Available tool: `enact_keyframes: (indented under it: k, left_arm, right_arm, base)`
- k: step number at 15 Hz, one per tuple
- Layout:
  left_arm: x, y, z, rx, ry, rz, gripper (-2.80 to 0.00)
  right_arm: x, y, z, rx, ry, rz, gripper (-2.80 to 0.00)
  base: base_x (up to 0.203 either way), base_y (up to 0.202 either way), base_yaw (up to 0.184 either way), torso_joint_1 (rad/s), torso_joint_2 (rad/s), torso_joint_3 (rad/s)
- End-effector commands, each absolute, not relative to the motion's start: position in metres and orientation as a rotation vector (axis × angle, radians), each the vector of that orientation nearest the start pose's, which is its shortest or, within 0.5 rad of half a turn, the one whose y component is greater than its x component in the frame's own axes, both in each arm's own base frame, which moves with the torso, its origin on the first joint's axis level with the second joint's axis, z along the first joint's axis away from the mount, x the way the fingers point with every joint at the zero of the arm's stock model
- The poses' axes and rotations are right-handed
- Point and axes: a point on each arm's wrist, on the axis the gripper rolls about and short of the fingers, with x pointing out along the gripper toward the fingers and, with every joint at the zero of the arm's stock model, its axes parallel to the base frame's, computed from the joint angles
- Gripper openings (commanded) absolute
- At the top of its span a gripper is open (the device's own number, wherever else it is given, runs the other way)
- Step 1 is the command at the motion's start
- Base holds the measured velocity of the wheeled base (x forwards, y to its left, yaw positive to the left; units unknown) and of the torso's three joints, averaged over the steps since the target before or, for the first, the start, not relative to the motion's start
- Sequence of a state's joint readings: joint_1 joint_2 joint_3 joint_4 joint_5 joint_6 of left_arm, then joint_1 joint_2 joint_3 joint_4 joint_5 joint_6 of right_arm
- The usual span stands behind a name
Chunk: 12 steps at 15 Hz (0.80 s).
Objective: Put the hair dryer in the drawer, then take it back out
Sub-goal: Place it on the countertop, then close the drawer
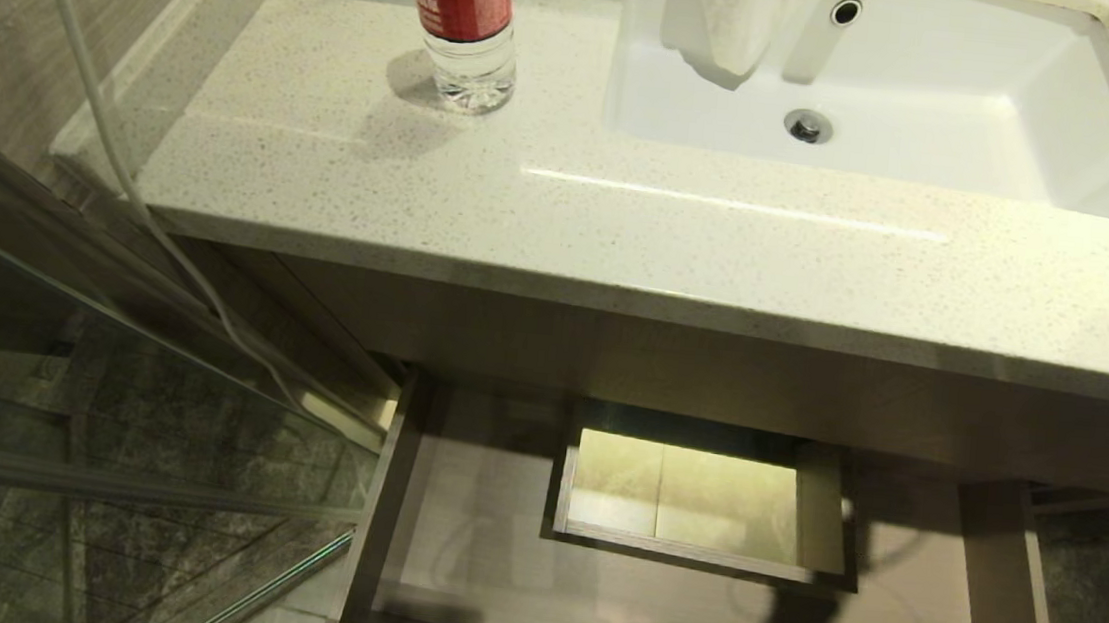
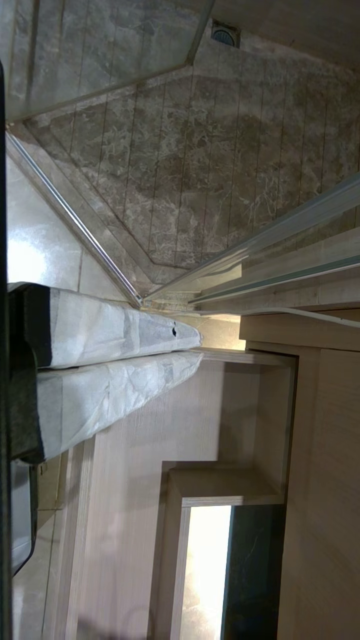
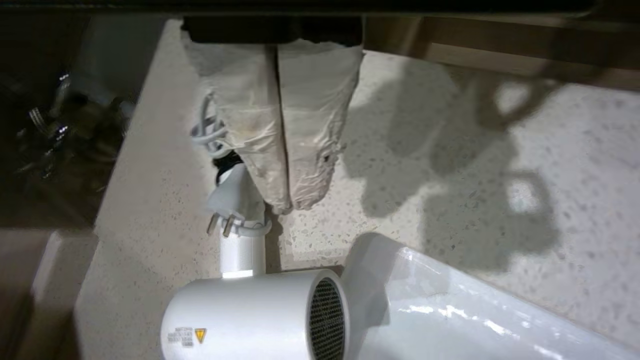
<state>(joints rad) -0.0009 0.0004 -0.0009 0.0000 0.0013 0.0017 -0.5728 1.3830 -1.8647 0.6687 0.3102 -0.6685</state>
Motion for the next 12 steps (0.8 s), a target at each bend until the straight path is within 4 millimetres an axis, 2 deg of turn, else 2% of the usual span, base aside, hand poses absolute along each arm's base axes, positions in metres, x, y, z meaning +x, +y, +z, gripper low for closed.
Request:
enact_keyframes:
  k: [1,4,8,12]
  left_arm:
    - [-0.023,0.0,0.076,0.002,-0.001,0.0,-2.8]
    - [-0.023,0.0,0.076,0.002,-0.002,0.002,-2.8]
    - [-0.023,0.0,0.076,0.002,0.0,0.001,-2.8]
    - [-0.023,0.0,0.075,0.002,0.0,0.0,-2.8]
  right_arm:
    - [0.132,-0.067,0.428,-0.491,0.195,-0.161,-2.8]
    - [0.131,-0.054,0.419,-0.395,0.209,-0.088,-2.8]
    - [0.129,-0.036,0.408,-0.171,0.214,0.011,-2.8]
    - [0.128,-0.03,0.403,-0.152,0.226,0.047,-2.8]
  base:
    - [0.0,0.0,0.0,0.0,0.0,0.0]
    - [0.0,0.0,0.0,0.0,0.0,0.0]
    - [0.0,0.0,0.0,0.0,0.0,0.0]
    - [0.0,0.0,0.0,0.0,0.0,0.0]
